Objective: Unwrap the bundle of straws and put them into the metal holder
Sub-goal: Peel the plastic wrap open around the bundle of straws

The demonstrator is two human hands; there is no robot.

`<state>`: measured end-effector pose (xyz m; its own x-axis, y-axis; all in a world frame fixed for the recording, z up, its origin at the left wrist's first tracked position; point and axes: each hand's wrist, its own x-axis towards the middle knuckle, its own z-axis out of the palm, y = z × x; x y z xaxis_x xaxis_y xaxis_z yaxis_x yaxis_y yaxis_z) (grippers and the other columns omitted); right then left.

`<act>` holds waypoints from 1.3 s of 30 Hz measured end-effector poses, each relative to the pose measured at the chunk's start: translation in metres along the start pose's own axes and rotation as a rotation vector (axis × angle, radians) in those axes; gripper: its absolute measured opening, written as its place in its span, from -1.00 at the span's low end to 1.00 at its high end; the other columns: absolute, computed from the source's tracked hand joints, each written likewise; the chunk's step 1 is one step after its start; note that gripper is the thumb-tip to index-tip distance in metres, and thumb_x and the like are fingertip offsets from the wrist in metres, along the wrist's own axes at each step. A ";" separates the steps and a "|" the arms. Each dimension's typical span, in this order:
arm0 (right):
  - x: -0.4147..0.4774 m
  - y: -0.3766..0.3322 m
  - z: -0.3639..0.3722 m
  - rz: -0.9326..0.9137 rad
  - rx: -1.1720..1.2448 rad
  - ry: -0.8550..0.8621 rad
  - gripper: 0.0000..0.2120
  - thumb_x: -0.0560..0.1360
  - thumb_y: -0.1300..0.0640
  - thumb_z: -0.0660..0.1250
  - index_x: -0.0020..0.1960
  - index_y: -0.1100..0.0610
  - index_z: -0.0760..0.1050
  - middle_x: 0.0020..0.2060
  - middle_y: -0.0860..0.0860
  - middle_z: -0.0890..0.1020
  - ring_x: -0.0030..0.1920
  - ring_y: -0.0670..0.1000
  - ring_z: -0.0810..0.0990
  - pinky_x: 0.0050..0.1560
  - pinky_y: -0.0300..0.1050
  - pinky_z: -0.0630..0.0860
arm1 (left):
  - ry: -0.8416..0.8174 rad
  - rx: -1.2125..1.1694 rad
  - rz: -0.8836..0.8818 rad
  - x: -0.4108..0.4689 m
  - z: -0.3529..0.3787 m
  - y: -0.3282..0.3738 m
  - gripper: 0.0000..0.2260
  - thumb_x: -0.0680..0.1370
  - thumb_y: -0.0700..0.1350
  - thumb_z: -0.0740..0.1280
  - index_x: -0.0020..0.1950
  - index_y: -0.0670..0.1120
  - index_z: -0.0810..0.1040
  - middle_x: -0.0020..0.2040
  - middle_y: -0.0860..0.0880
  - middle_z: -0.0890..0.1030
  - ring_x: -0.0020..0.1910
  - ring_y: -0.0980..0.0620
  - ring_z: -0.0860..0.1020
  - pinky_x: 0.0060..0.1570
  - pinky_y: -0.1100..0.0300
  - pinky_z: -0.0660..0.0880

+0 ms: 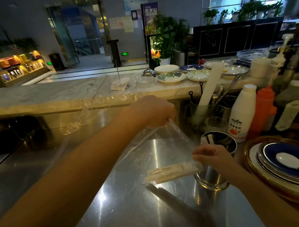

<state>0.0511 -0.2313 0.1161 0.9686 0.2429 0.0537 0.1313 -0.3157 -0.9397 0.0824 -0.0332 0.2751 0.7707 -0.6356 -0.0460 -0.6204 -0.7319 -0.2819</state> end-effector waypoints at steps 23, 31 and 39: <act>0.026 -0.037 -0.008 -0.360 -0.230 0.234 -0.85 0.43 0.18 0.34 -0.21 -0.07 0.53 -0.33 -0.17 0.56 -0.29 -0.33 0.54 -0.25 -0.53 0.43 | -0.024 -0.358 -0.295 -0.062 0.053 -0.076 -0.82 0.48 -0.20 0.34 -0.22 0.08 0.47 -0.23 0.12 0.49 -0.23 0.12 0.48 -0.20 0.17 0.47; 0.038 -0.035 -0.014 -0.334 -0.088 0.348 -0.94 0.42 0.16 0.35 -0.21 0.04 0.58 -0.36 -0.11 0.60 -0.32 -0.26 0.57 -0.31 -0.51 0.45 | -0.001 -0.339 -0.419 -0.074 0.080 -0.088 -0.74 0.45 -0.13 0.38 -0.35 0.13 0.40 -0.32 0.16 0.47 -0.31 0.20 0.43 -0.37 0.24 0.32; 0.048 -0.028 -0.013 -0.334 -0.081 0.384 -0.93 0.44 0.22 0.33 -0.12 0.20 0.57 -0.33 -0.08 0.59 -0.30 -0.26 0.58 -0.28 -0.50 0.47 | 0.064 -0.238 -0.391 -0.073 0.076 -0.085 -0.88 0.49 -0.11 0.34 -0.22 0.05 0.46 -0.28 0.09 0.48 -0.31 0.11 0.40 -0.41 0.25 0.25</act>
<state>0.0964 -0.2229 0.1490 0.8766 -0.0064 0.4811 0.4483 -0.3521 -0.8216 0.0905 0.0941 0.2297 0.9475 -0.3094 0.0810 -0.3072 -0.9509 -0.0383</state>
